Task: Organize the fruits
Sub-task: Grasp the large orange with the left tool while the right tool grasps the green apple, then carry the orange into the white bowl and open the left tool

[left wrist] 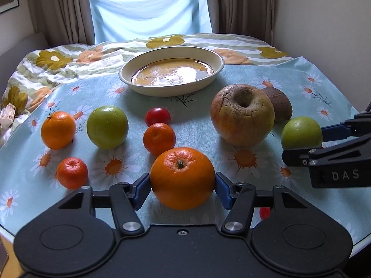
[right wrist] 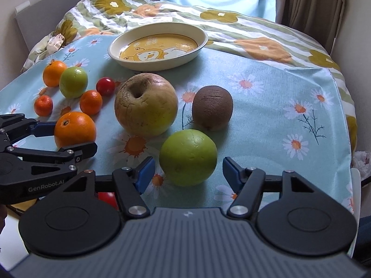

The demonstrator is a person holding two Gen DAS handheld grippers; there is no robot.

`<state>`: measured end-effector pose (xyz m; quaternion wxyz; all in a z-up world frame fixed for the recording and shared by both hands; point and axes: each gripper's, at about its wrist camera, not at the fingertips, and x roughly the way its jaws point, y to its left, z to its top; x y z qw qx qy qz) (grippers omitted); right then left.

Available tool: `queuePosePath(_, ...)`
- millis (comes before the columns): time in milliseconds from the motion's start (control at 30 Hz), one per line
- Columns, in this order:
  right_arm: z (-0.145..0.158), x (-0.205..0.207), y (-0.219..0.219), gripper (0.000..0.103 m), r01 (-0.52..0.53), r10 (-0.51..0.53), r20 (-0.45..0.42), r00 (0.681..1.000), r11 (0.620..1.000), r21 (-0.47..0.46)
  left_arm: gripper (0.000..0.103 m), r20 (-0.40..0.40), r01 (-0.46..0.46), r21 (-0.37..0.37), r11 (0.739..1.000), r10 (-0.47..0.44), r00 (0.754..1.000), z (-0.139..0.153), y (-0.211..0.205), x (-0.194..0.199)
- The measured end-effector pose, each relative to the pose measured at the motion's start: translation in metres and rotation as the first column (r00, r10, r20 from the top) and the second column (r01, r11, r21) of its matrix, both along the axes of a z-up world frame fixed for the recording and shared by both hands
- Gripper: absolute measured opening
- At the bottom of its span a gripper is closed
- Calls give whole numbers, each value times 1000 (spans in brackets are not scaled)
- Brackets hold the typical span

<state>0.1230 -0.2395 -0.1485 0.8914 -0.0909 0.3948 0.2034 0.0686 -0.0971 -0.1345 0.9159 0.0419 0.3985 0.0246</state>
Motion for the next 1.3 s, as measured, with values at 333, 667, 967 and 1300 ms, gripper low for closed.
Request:
queuePosePath(333, -2, 0, 0, 68, 18, -19, 30, 999, 999, 46, 63, 4, 1, 25, 1000, -1, 1000, 1, 2, -11)
queuePosePath(667, 26, -11, 4, 68, -1, -2, 48, 999, 998, 60, 63, 23, -53, 12, 998, 53, 998, 26, 17, -27)
queuePosePath(967, 81, -12, 18, 68, -31, 26, 56, 998, 995, 95, 63, 116, -102, 9, 995, 101, 988, 91, 36, -24)
queuePosePath(1300, 137, 24, 41, 68, -6, -3, 90, 996, 995, 103, 63, 194, -77, -1, 997, 76, 978, 143, 67, 20)
